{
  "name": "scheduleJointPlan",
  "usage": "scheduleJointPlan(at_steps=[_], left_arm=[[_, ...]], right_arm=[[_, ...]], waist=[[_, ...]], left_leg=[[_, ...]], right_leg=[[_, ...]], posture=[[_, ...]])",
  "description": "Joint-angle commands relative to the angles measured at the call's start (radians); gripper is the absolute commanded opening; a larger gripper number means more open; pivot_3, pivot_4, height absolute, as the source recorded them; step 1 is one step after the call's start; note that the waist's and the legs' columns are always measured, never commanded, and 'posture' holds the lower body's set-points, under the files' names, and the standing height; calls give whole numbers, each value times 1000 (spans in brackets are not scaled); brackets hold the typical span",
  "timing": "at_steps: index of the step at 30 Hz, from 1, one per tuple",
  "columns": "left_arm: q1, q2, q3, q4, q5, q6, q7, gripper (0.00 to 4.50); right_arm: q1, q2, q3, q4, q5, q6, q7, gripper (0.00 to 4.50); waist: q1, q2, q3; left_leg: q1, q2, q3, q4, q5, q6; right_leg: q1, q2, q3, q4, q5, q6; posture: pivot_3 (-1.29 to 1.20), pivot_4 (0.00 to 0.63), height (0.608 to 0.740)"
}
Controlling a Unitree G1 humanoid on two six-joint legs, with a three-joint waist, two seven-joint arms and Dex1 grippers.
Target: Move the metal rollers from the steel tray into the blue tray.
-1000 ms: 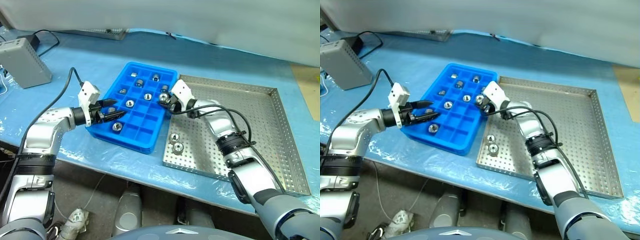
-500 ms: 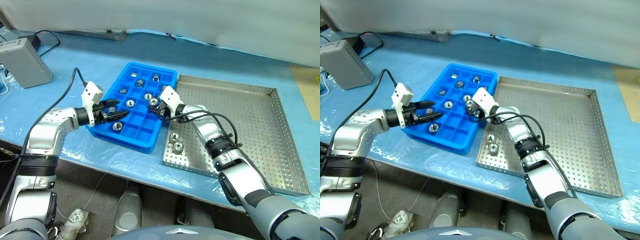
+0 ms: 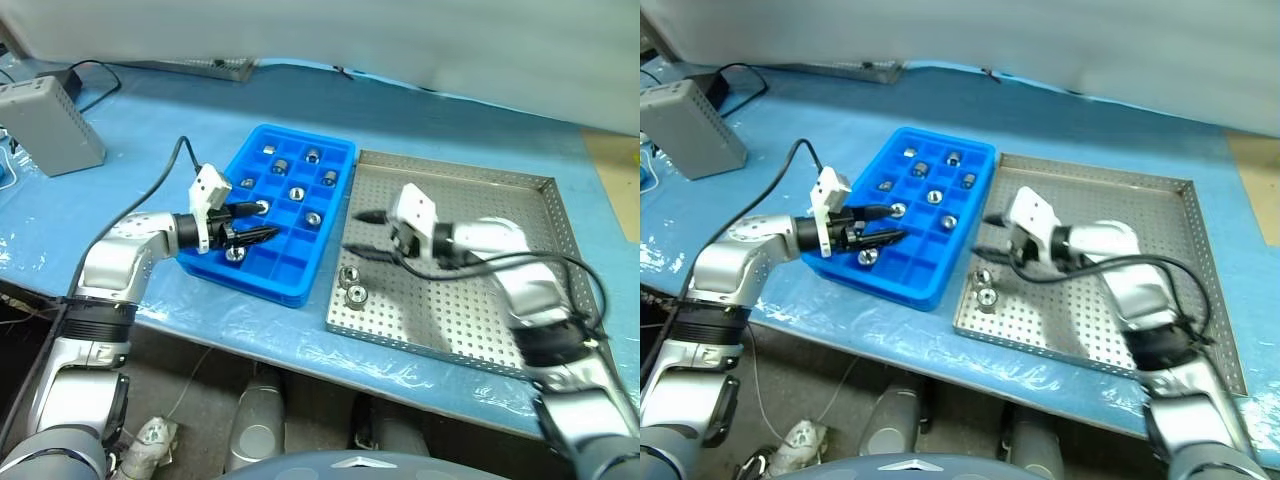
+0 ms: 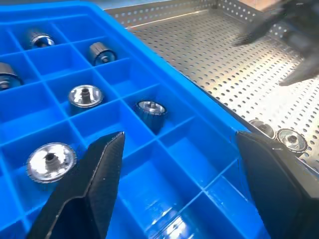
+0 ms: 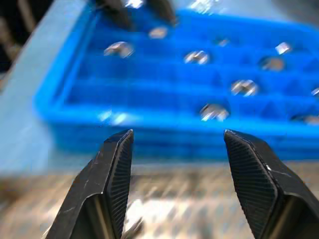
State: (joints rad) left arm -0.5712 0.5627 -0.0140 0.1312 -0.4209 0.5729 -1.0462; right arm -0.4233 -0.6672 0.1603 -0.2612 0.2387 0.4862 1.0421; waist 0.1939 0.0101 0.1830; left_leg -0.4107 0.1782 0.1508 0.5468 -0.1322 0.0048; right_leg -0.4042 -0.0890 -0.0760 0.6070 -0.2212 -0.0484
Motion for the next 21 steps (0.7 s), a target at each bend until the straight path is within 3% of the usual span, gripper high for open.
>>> scheduleJointPlan(at_steps=[1, 6, 10, 21], left_arm=[[-25, -20, -13, 10, -1, -24, -11, 3771], [-24, -30, -22, 14, -2, -26, -21, 3771], [-22, -38, -32, 8, 0, -20, -22, 3771], [-28, -70, -28, -16, -8, -4, 7, 3771]], right_arm=[[79, -82, -15, -188, 70, 83, 50, 2976], [116, -79, -14, -243, 105, 156, -1, 2976], [124, -16, 37, -138, 47, 154, -88, 2976], [180, 9, 109, -92, 4, 118, -115, 2976]], waist=[[-4, 0, 0], [-19, 0, 0], [-17, 0, 0], [-18, 0, 0]], left_leg=[[2, 1, 0, 0, 0, 0], [7, 1, 1, -2, 2, -3], [7, 1, 1, -1, 2, -3], [6, 1, 1, -1, 1, -2]], right_leg=[[1, 1, 0, 0, 0, 0], [3, 1, 2, 1, -1, 2], [4, 1, 1, 1, 0, -1], [3, 1, 1, 0, 1, -2]], posture=[[202, 150, 740], [190, 150, 740], [193, 150, 740], [205, 150, 740]])
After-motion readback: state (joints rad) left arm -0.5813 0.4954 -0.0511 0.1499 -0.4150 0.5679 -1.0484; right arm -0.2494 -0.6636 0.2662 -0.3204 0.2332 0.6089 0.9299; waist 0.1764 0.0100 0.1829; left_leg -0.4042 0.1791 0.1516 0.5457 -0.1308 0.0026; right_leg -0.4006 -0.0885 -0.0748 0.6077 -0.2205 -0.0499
